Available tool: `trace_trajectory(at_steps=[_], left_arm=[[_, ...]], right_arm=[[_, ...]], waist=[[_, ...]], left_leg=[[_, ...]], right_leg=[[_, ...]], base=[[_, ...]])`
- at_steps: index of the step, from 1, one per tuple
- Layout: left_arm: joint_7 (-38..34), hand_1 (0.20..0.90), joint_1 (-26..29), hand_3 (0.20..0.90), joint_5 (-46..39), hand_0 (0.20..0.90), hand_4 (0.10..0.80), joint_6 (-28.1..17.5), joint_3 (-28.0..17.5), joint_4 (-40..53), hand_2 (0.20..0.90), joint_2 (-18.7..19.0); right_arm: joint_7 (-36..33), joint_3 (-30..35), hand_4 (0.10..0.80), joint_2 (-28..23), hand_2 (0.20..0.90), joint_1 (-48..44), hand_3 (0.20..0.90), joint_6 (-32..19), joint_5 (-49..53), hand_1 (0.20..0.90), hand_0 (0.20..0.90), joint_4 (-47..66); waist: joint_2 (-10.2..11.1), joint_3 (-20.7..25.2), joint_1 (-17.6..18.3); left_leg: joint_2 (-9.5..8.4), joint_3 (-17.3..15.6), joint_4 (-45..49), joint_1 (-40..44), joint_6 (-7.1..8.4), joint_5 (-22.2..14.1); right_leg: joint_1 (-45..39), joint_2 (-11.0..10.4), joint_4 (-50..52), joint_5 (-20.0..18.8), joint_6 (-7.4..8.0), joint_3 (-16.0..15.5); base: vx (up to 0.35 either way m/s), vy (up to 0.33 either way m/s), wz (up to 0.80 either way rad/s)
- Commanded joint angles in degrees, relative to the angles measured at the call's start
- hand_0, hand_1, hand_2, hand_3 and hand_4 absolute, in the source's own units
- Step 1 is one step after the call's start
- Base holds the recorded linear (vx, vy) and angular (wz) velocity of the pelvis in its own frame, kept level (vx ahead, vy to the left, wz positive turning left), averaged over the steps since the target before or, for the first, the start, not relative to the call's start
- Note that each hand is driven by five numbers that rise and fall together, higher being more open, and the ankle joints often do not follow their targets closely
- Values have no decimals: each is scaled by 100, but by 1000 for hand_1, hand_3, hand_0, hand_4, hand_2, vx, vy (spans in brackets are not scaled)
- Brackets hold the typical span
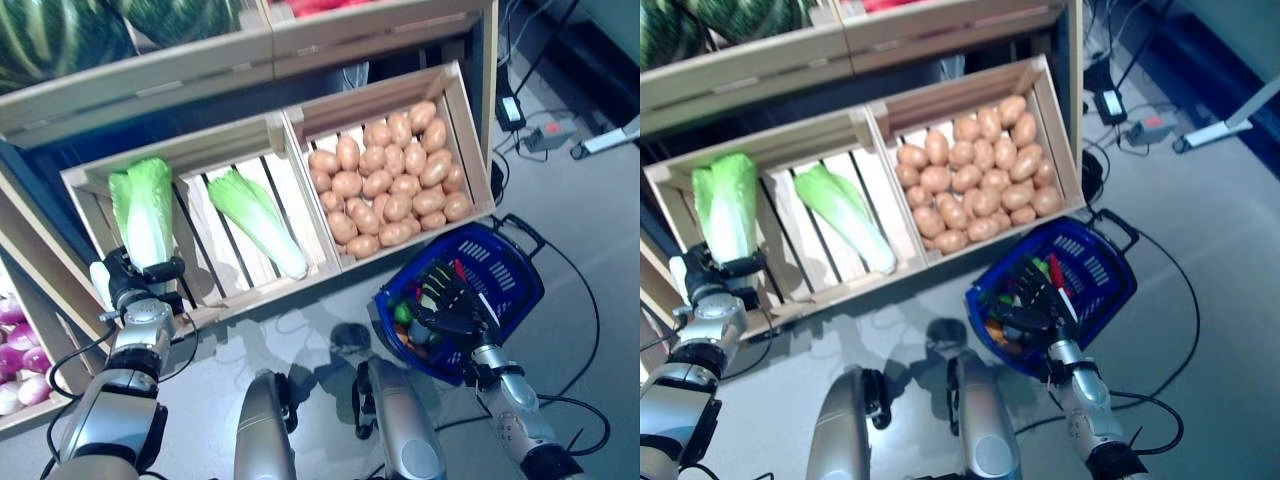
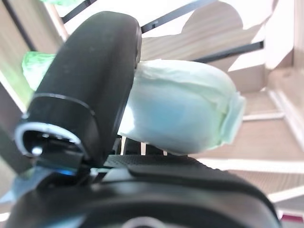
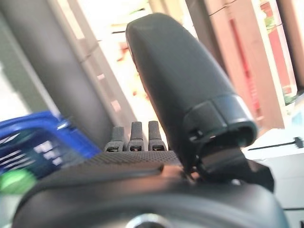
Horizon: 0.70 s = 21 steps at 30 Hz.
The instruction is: Put vegetables into the basket
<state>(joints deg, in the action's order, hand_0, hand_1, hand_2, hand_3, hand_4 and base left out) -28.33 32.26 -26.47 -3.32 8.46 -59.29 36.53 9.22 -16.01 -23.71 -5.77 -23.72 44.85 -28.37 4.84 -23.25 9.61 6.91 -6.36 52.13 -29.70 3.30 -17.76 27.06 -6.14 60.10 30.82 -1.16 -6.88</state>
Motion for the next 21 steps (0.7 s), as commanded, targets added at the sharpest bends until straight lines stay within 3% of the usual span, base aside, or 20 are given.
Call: trace_trajectory(at_steps=[1, 8, 12, 14, 17, 21], left_arm=[[-96, 300, -258, 300, 510, 300, 400, -1186, -160, 718, 300, 62], [76, 300, -944, 300, 627, 300, 400, -1785, -127, 1715, 300, -501], [488, 300, -1601, 300, 648, 300, 400, -2446, -67, 2876, 300, -1171], [594, 300, -1752, 300, 715, 300, 400, -2501, -31, 3147, 300, -1301], [861, 300, -2026, 300, 682, 300, 400, -2393, 53, 3747, 300, -1501], [1193, 300, -2287, 300, 636, 300, 400, -2156, 193, 4400, 300, -1575]], right_arm=[[-240, 188, 800, 183, 900, 103, 900, -451, -342, 900, 900, 504], [351, 211, 800, 458, 900, 230, 900, -373, 2, 900, 900, 737], [810, 261, 800, 723, 900, 318, 900, -282, 298, 900, 900, 1024], [942, 274, 800, 815, 900, 325, 900, -132, 524, 900, 900, 1066], [1188, 300, 800, 1006, 900, 363, 900, 560, 879, 900, 900, 1131], [1310, 227, 800, 1115, 900, 377, 900, 809, 930, 900, 900, 1232]], waist=[[-309, 1129, -113], [-401, 1544, -278], [-465, 1772, -485], [-471, 1810, -527], [-451, 1895, -613], [-392, 1985, -741]], left_leg=[[-323, -199, -1140, 1413, -609, -175], [-403, -232, -2784, 2363, -490, 526], [-538, -122, -3739, 2959, -409, 897], [-565, -98, -3916, 3061, -404, 962], [-613, -21, -4316, 3234, -394, 1142], [-642, 67, -4792, 3395, -379, 1337]], right_leg=[[-764, -28, -1447, -1221, 70, 167], [-1844, 207, -3234, -1809, 106, 41], [-2611, 331, -4395, -2066, 143, -98], [-2720, 348, -4563, -2123, 152, -121], [-2936, 377, -4998, -2327, 191, -140], [-3151, 387, -5500, -2600, 237, -220]], base=[[13, -57, 5], [38, -47, 2], [65, -35, 1], [35, -14, -2], [41, -33, 5], [30, -40, 5]])
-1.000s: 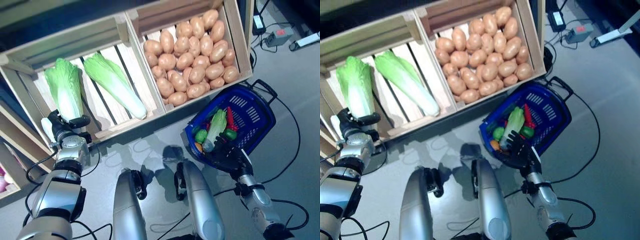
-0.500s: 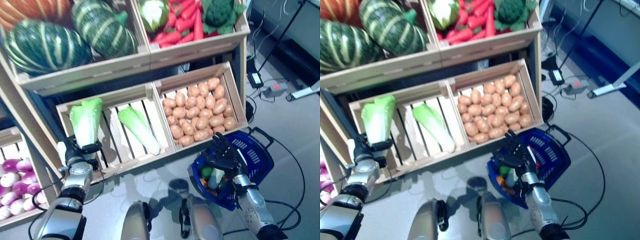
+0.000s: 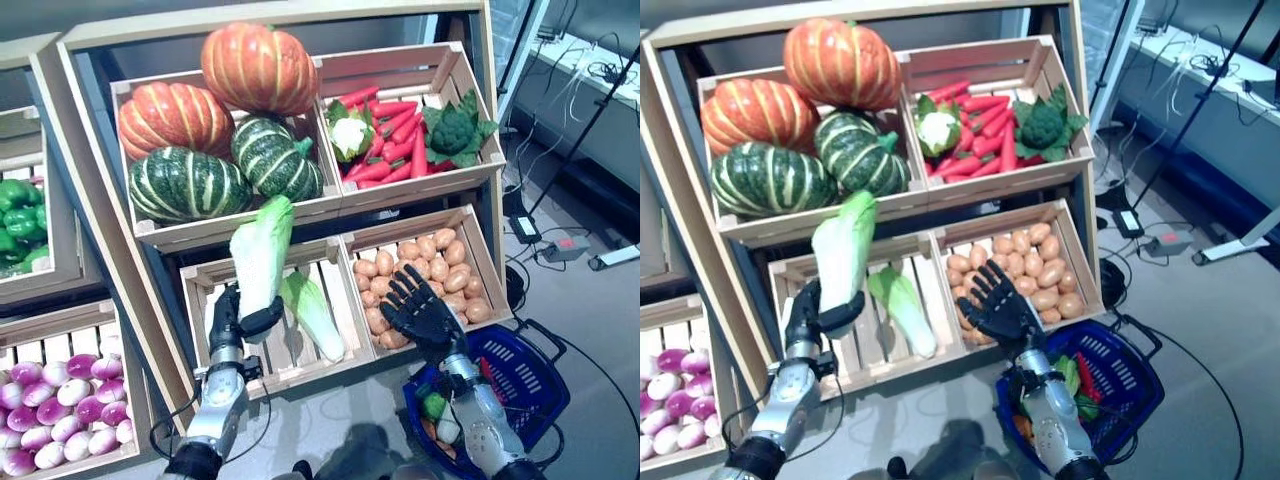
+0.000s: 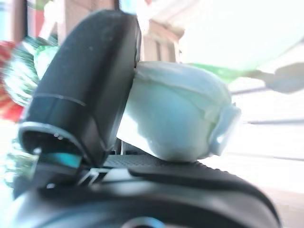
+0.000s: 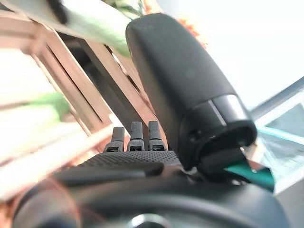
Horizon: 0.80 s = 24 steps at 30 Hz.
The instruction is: Put vegetables into the basket
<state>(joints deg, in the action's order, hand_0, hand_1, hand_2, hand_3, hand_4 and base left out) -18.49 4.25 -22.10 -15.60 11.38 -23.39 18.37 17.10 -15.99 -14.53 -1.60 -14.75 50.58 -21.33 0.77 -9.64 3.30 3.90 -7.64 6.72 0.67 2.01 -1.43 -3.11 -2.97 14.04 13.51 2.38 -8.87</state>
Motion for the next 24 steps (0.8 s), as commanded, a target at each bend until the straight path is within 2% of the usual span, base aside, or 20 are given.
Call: trace_trajectory(at_steps=[1, 5, 11, 24], left_arm=[[369, 300, 463, 300, 145, 300, 400, -910, -23, 971, 300, 241], [1069, 300, 330, 300, 349, 300, 400, -955, 248, 1512, 300, 301], [1614, 300, 456, 300, 489, 300, 400, -1050, 629, 1648, 300, 453], [2011, 300, 697, 300, 722, 300, 400, -817, 987, 1601, 300, 585]], right_arm=[[559, 196, 800, 216, 900, -55, 900, -77, 465, 900, 900, 571], [730, 167, 800, 288, 900, -118, 900, 97, 831, 900, 900, 721], [995, 96, 800, 245, 900, -351, 900, 184, 1249, 900, 900, 685], [794, 545, 800, 18, 900, -1351, 900, 80, 1632, 900, 900, 1148]], waist=[[35, 646, -153], [68, 724, -269], [64, 781, -330], [55, 825, -339]], left_leg=[[-351, 222, -391, 395, -254, -243], [-374, 304, -868, 545, -270, -78], [-401, 303, -1125, 661, -298, -28], [-440, 240, -1093, 758, -358, -144]], right_leg=[[-184, 74, -1039, -950, -101, -42], [-327, 102, -1503, -1204, -42, -62], [-433, 124, -1857, -1389, 24, -20], [-475, 140, -1847, -1393, 42, 118]], base=[[14, -34, 10], [12, -29, 17], [1, 1, 1], [6, 5, -1]])
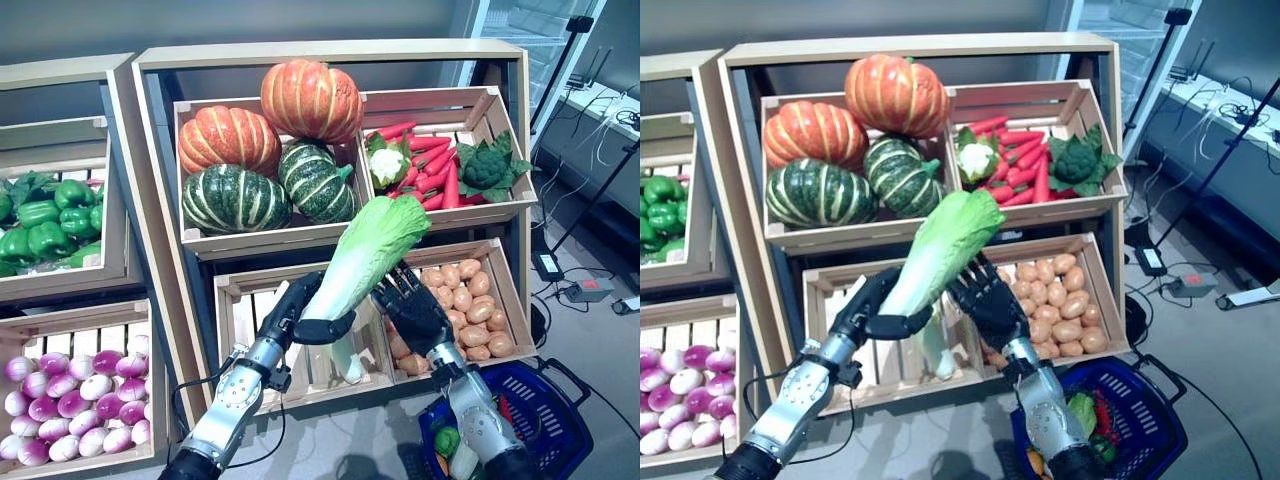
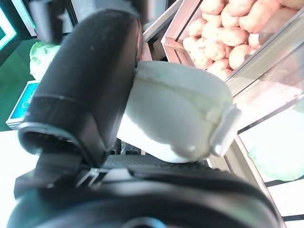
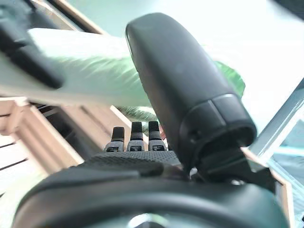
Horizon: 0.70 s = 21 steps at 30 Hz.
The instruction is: Put vegetables into the basket
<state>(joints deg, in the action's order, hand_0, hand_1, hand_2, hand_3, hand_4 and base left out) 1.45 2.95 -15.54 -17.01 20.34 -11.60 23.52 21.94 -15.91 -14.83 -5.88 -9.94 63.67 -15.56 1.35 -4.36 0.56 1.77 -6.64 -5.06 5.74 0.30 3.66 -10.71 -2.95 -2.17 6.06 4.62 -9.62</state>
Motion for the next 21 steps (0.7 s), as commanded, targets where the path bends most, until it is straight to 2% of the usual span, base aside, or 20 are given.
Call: trace_trajectory(at_steps=[1, 13, 18, 21], left_arm=[[19, 300, 832, 300, 68, 300, 400, -674, 95, 419, 300, 70], [182, 300, 957, 300, 233, 300, 400, -643, 348, 230, 300, 50], [198, 300, 1015, 300, 334, 300, 400, -736, 556, 148, 300, 24], [243, 300, 1089, 300, 419, 300, 400, -806, 656, 169, 300, 28]], right_arm=[[301, 548, 800, 43, 900, -947, 900, -402, 321, 900, 900, 582], [494, 725, 800, -103, 900, -1367, 900, -186, 515, 900, 900, 676], [389, 636, 800, -98, 900, -1461, 900, -7, 215, 900, 900, 686], [299, 556, 800, -159, 900, -1503, 900, 303, -42, 900, 900, 523]], waist=[[-2, 296, -67], [42, 331, -56], [41, 341, -31], [46, 341, -22]], left_leg=[[-228, 141, 86, 252, -188, -655], [-227, 129, 79, 287, -197, -684], [-222, 112, 57, 300, -192, -683], [-221, 104, 52, 301, -189, -681]], right_leg=[[283, 140, -227, -647, -183, 197], [253, 168, -273, -658, -198, 289], [259, 168, -281, -658, -194, 318], [262, 167, -283, -660, -192, 331]], base=[[0, 0, 0], [0, 0, 0], [0, 0, 0], [0, 0, 0]])
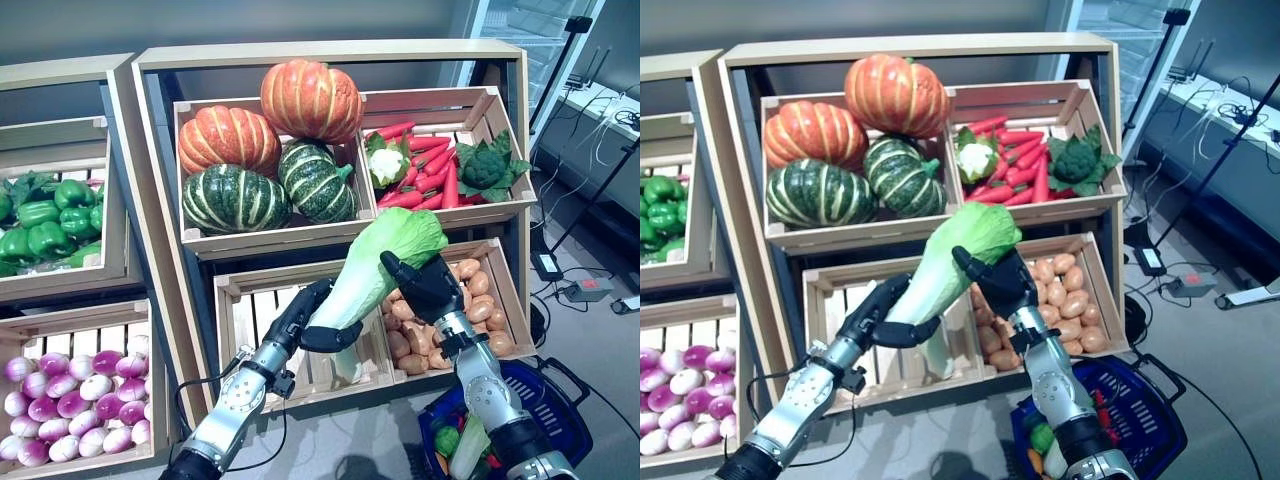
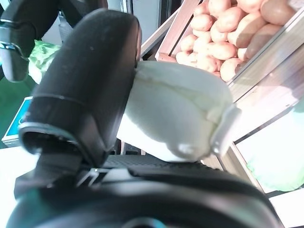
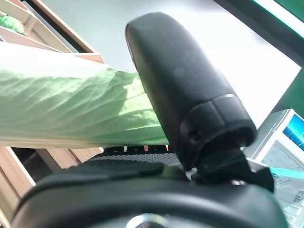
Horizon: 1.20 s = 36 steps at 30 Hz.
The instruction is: Put vegetables into the basket
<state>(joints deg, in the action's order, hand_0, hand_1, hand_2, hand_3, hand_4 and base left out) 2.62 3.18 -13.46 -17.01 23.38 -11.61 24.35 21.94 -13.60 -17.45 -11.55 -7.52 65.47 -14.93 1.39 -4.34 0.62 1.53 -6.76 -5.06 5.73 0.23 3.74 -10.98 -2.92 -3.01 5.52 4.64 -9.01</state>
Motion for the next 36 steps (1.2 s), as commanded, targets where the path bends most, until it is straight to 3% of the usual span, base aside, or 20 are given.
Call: trace_trajectory(at_steps=[1, 4, 6, 7, 28, 29, 30, 36], left_arm=[[143, 300, 1079, 300, 193, 300, 400, -820, 373, 183, 300, -44], [203, 300, 1160, 300, 159, 300, 400, -864, 464, 282, 300, -31], [195, 300, 1221, 300, 142, 300, 400, -883, 538, 372, 300, -16], [222, 300, 1246, 300, 113, 300, 400, -892, 553, 407, 300, -13], [57, 300, 1427, 300, -99, 300, 400, -812, 665, 720, 300, -123], [-19, 324, 1414, 324, -95, 324, 416, -782, 673, 683, 324, -122], [3, 900, 1398, 900, -110, 900, 800, -748, 671, 666, 900, -118], [-210, 900, 1417, 900, -46, 900, 800, -553, 574, 446, 900, -129]], right_arm=[[290, 299, 800, 71, 900, -937, 900, 165, -270, 900, 900, 403], [216, 143, 800, -78, 900, -962, 900, 552, -589, 900, 900, 101], [220, 18, 493, -154, 439, -996, 439, 678, -402, 439, 439, -102], [290, -6, 400, -152, 300, -1000, 300, 706, -244, 300, 300, -185], [413, -48, 400, 146, 300, -972, 300, 464, 200, 300, 300, -243], [395, -29, 400, 141, 300, -980, 300, 399, 204, 300, 300, -225], [383, -14, 400, 132, 300, -990, 300, 364, 204, 300, 300, -214], [246, 86, 400, 16, 300, -909, 300, 192, 28, 300, 300, -27]], waist=[[43, 341, -26], [53, 346, -24], [59, 342, -27], [61, 343, -31], [44, 327, -3], [40, 323, 4], [40, 318, 9], [36, 300, 80]], left_leg=[[-195, 112, 50, 306, -178, -687], [-187, 103, 38, 312, -171, -683], [-180, 94, 28, 311, -166, -675], [-179, 93, 26, 311, -167, -677], [-156, 74, 6, 307, -154, -682], [-155, 67, 6, 302, -155, -680], [-153, 58, 6, 303, -155, -680], [-146, 9, 6, 312, -164, -685]], right_leg=[[288, 162, -199, -605, -192, 270], [291, 153, -199, -606, -187, 252], [293, 148, -199, -608, -186, 244], [293, 147, -199, -607, -186, 239], [322, 149, -199, -613, -170, 228], [330, 153, -199, -613, -173, 237], [330, 155, -199, -613, -175, 245], [344, 171, -199, -630, -171, 307]], base=[[0, 0, 0], [0, 0, 0], [0, 0, 0], [0, 0, 0], [0, 0, 0], [0, 0, 0], [0, 0, 0], [-5, 2, -2]])
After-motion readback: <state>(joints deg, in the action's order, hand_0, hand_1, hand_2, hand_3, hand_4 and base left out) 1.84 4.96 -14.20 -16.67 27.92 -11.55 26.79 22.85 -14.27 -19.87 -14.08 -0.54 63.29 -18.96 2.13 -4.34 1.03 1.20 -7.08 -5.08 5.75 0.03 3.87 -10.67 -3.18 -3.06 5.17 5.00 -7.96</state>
